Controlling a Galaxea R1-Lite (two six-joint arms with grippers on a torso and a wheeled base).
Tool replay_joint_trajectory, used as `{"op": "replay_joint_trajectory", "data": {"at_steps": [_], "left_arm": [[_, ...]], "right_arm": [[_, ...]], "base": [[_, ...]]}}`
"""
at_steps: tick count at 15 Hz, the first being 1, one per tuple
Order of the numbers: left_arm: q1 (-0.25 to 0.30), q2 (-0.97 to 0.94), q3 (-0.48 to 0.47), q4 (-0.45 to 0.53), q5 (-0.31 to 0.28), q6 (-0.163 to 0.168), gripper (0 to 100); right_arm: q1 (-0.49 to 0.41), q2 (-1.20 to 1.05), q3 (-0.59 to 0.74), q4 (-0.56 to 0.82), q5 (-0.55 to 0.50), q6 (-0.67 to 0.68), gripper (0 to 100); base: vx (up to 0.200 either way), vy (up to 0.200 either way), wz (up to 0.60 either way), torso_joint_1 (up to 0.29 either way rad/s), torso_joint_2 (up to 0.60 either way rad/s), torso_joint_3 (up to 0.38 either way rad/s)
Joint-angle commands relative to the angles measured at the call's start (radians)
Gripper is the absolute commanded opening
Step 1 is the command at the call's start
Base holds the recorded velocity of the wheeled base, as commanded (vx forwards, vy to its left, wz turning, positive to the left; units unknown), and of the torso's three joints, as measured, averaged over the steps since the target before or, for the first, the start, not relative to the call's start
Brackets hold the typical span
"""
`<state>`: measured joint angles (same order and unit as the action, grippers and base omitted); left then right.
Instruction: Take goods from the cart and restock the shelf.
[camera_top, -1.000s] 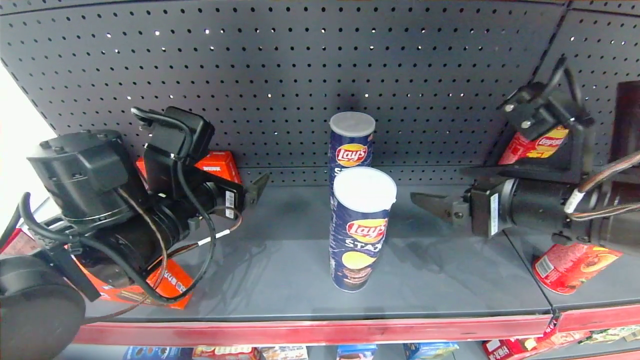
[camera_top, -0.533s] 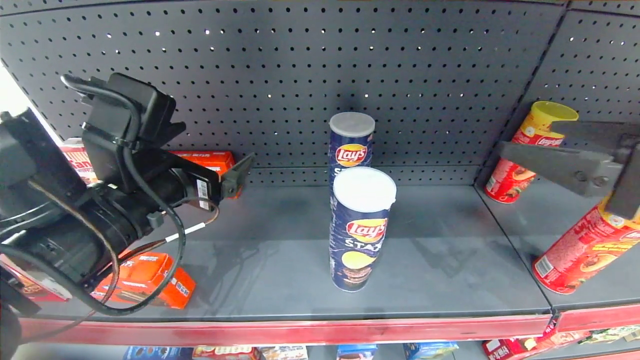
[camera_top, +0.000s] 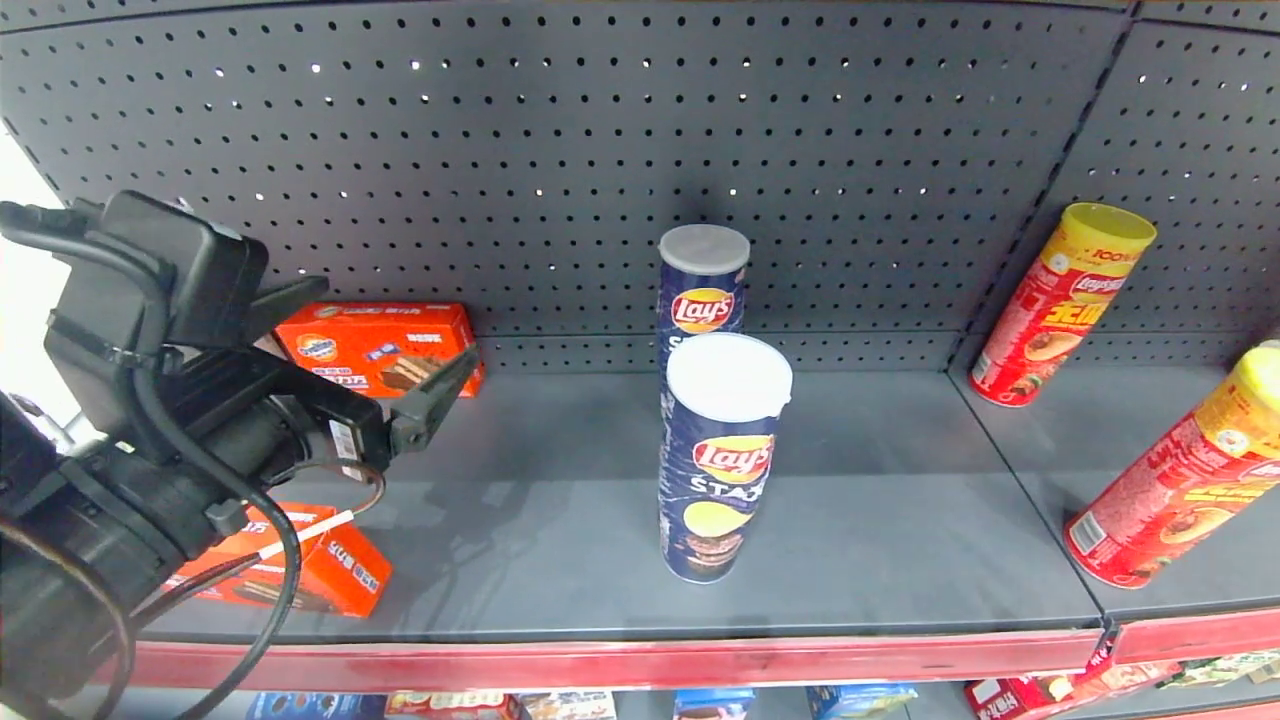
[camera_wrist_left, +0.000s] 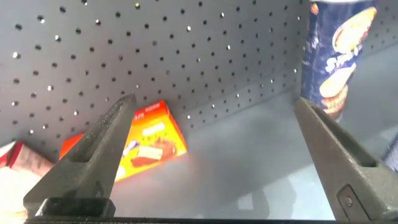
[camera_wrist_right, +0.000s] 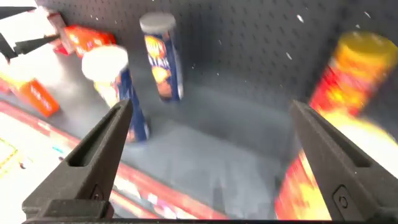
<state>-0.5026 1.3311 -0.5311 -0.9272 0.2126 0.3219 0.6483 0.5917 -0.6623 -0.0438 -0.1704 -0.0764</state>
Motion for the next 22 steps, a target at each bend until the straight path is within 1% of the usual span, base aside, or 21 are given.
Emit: {"op": "replay_joint_trajectory", "data": {"at_steps": [1,2,3,6,9,10,11,12,13,14,15,16,17,19,20,21,22], "left_arm": [[0.001,-0.027,0.02,-0.001,0.001,-0.001,100],[0.001,-0.033,0.033,-0.004,0.001,-0.001,100],[0.001,-0.033,0.033,-0.004,0.001,-0.001,100],[-0.001,-0.032,0.031,-0.005,-0.001,0.0,100],[0.001,-0.033,0.036,-0.004,0.001,-0.001,100],[0.001,-0.035,0.046,-0.005,0.001,-0.001,100],[0.004,-0.041,0.063,-0.005,0.001,-0.001,100],[0.004,-0.053,0.088,-0.005,0.001,-0.001,100],[0.002,-0.061,0.117,-0.008,-0.001,0.0,100],[0.001,-0.066,0.121,-0.01,-0.001,0.008,100],[-0.001,-0.067,0.121,-0.01,-0.001,0.009,100],[-0.002,-0.072,0.121,-0.01,-0.001,0.009,100],[-0.002,-0.078,0.123,-0.01,-0.002,0.009,100],[-0.008,-0.078,0.12,-0.01,-0.005,0.011,100],[-0.021,-0.07,0.112,-0.01,-0.005,0.011,100],[-0.025,-0.069,0.111,-0.01,-0.005,0.011,100],[-0.03,-0.069,0.114,-0.012,-0.004,0.012,100]], "right_arm": [[-0.024,-0.251,0.11,0.093,-0.006,0.0,100],[-0.027,-0.403,0.208,0.154,-0.006,0.0,100],[-0.027,-0.435,0.234,0.16,-0.006,0.0,100],[-0.055,-0.573,0.405,0.168,-0.003,0.0,100],[-0.064,-0.592,0.54,0.17,-0.008,0.001,100],[-0.088,-0.592,0.576,0.163,-0.009,0.001,100],[-0.113,-0.592,0.58,0.167,-0.011,0.004,100],[-0.173,-0.592,0.578,0.168,-0.011,0.01,100],[-0.338,-0.53,0.58,0.168,-0.009,0.04,100],[-0.411,-0.5,0.581,0.165,-0.017,0.049,100],[-0.432,-0.498,0.583,0.163,-0.043,0.049,100],[-0.434,-0.498,0.586,0.154,-0.121,0.049,100],[-0.441,-0.492,0.587,0.147,-0.162,0.049,100],[-0.501,-0.415,0.587,0.148,-0.147,0.049,100],[-0.546,-0.366,0.587,0.148,-0.124,0.049,100],[-0.569,-0.368,0.587,0.148,-0.124,0.049,100],[-0.622,-0.391,0.589,0.148,-0.126,0.049,100]], "base": [[0.0,0.0,0.0,0.0,0.0,0.0],[0.0,0.0,0.0,0.0,0.0,0.0],[0.0,0.0,0.0,0.0,0.0,0.0],[0.0,0.0,0.0,0.0,0.0,0.0],[0.0,0.0,0.0,0.0,0.0,0.0],[0.0,0.0,0.0,0.0,0.0,0.0],[0.0,0.0,0.0,0.0,0.0,0.0],[0.0,0.0,0.0,0.0,0.0,0.0],[0.0,0.0,0.0,0.0,0.0,0.0],[0.0,0.0,0.0,0.0,0.0,0.0],[0.0,0.0,0.0,0.0,0.0,0.0],[0.0,0.0,0.0,0.0,0.0,0.0],[0.0,0.0,0.0,0.0,0.0,0.0],[0.0,0.0,0.0,0.0,0.0,0.0],[0.0,0.0,0.0,0.0,0.0,0.0],[0.0,0.0,0.0,0.0,0.0,0.0],[0.0,0.0,0.0,0.0,0.0,0.0]]}}
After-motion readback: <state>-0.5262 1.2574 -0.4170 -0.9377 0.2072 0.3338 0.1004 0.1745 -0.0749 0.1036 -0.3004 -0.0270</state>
